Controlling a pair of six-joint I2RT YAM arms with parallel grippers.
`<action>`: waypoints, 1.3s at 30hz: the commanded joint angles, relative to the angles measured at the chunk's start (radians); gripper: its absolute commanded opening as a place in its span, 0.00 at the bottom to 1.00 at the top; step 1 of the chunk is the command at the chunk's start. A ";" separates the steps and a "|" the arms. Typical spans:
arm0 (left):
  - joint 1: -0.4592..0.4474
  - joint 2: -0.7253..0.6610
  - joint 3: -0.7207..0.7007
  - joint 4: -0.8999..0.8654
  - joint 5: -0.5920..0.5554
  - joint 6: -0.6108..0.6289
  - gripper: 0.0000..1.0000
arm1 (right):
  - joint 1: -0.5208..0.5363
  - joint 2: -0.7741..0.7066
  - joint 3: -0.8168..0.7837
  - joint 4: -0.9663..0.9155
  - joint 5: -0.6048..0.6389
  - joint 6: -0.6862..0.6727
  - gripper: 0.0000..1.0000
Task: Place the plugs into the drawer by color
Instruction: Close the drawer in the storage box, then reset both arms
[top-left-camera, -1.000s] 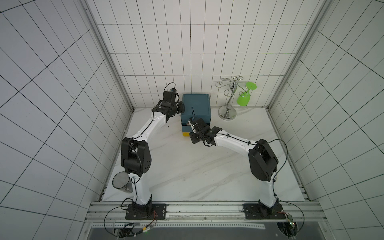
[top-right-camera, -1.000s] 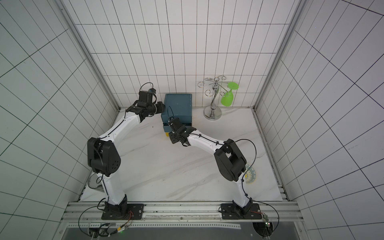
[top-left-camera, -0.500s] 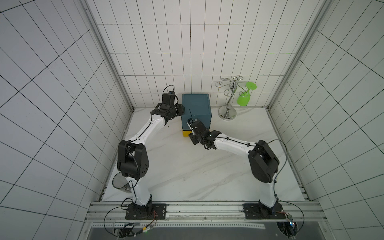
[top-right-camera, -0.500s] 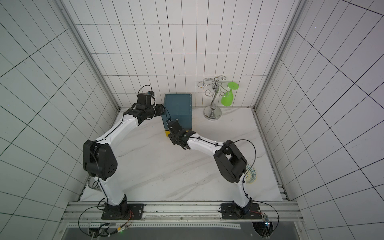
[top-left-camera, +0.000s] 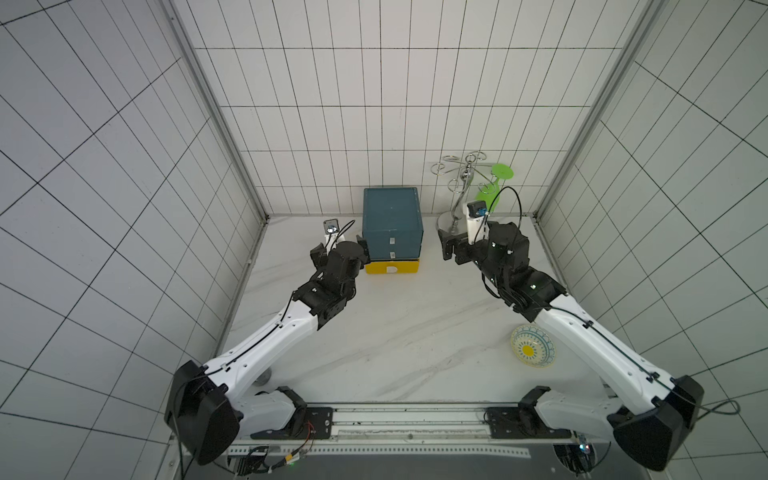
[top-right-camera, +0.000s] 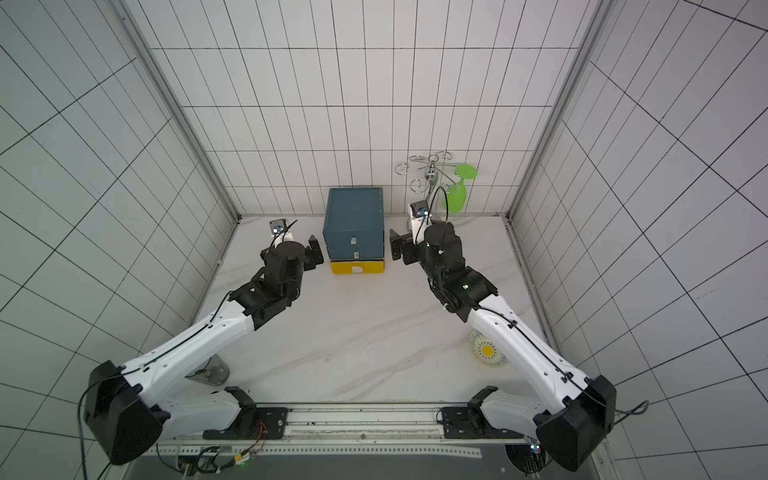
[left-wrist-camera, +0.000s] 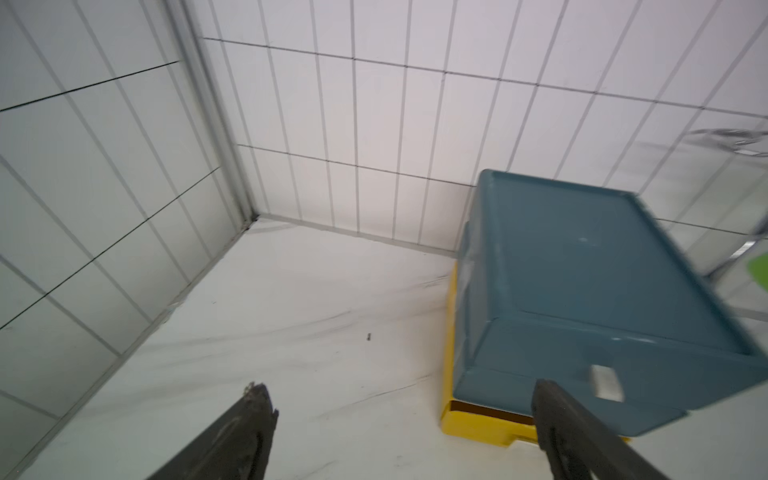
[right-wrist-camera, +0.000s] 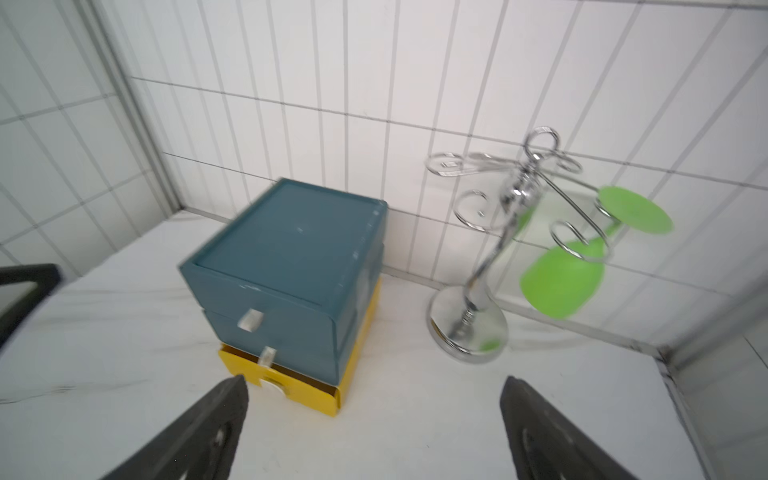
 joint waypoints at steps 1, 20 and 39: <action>0.088 -0.080 -0.206 0.118 0.000 0.007 0.99 | -0.166 -0.090 -0.171 -0.105 0.040 0.098 0.99; 0.470 0.057 -0.550 0.737 0.212 0.175 0.99 | -0.547 0.126 -0.685 0.673 0.021 0.087 0.99; 0.549 0.337 -0.514 1.031 0.438 0.239 0.99 | -0.644 0.256 -0.724 0.953 -0.207 0.005 0.99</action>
